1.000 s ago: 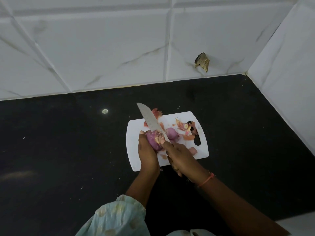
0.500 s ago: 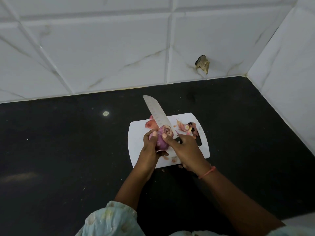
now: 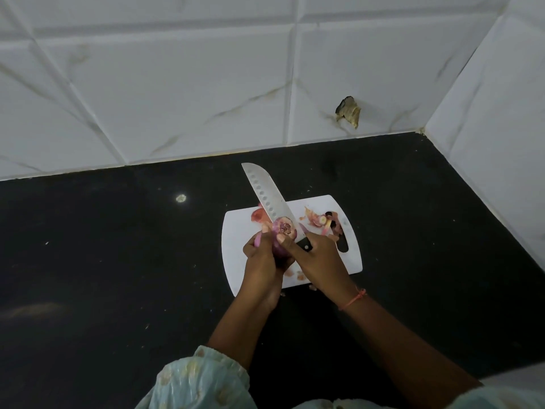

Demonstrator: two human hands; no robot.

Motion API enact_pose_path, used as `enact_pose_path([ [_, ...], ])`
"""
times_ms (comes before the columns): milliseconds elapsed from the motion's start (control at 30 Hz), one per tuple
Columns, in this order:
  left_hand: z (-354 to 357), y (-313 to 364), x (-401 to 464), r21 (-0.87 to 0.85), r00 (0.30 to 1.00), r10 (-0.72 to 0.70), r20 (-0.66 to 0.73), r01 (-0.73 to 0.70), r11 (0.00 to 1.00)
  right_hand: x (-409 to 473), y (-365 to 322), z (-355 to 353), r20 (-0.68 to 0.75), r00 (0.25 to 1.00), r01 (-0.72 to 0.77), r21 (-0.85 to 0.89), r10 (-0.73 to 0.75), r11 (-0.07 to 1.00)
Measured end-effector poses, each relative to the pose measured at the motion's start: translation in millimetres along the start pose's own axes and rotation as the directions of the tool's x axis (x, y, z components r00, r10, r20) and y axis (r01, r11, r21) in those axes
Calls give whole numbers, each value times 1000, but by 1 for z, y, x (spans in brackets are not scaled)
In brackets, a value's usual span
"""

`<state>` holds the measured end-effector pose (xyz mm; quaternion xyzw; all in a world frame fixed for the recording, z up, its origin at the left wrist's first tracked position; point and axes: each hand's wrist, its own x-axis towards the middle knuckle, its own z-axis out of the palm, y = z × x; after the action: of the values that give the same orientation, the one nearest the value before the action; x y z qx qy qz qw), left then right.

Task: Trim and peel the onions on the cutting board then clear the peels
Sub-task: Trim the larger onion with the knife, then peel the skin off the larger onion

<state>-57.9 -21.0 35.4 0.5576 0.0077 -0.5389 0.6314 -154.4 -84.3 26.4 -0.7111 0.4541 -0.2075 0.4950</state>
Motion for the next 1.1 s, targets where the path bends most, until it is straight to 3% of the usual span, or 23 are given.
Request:
enact_pose_path([
  [200, 0, 2, 3, -174, 997, 19, -80, -33, 984, -7, 4, -1, 95, 989, -123, 133, 111, 983],
  [400, -2, 8, 3, -365, 994, 0, -108, -39, 930, -7, 9, -10, -109, 981, -132, 226, 160, 965],
  [467, -6, 9, 4, -398, 995, -26, -92, -13, 917, -4, 13, -15, -186, 970, -131, 153, 159, 979],
  [533, -9, 12, 6, -399, 996, -50, -68, 19, 917, -1, 15, -22, -237, 961, -156, -28, 145, 987],
  [633, -11, 14, 5, -390, 996, -80, -45, 56, 919, 2, 21, -32, -230, 968, -156, -239, 100, 958],
  [733, -12, 15, 4, -377, 995, -95, -29, 77, 923, 6, 32, -36, -173, 983, -92, -190, 59, 977],
  [867, -13, 15, 5, -378, 993, -115, -27, 96, 921, 10, 42, -38, -138, 986, -112, -162, 89, 980],
  [1000, -19, 17, 8, -403, 994, -107, -28, 87, 911, 8, 36, -43, -237, 960, -176, -92, 150, 980],
  [1100, -20, 18, 7, -409, 992, -122, 12, 116, 905, 8, 39, -52, -307, 946, -181, -243, 101, 953],
])
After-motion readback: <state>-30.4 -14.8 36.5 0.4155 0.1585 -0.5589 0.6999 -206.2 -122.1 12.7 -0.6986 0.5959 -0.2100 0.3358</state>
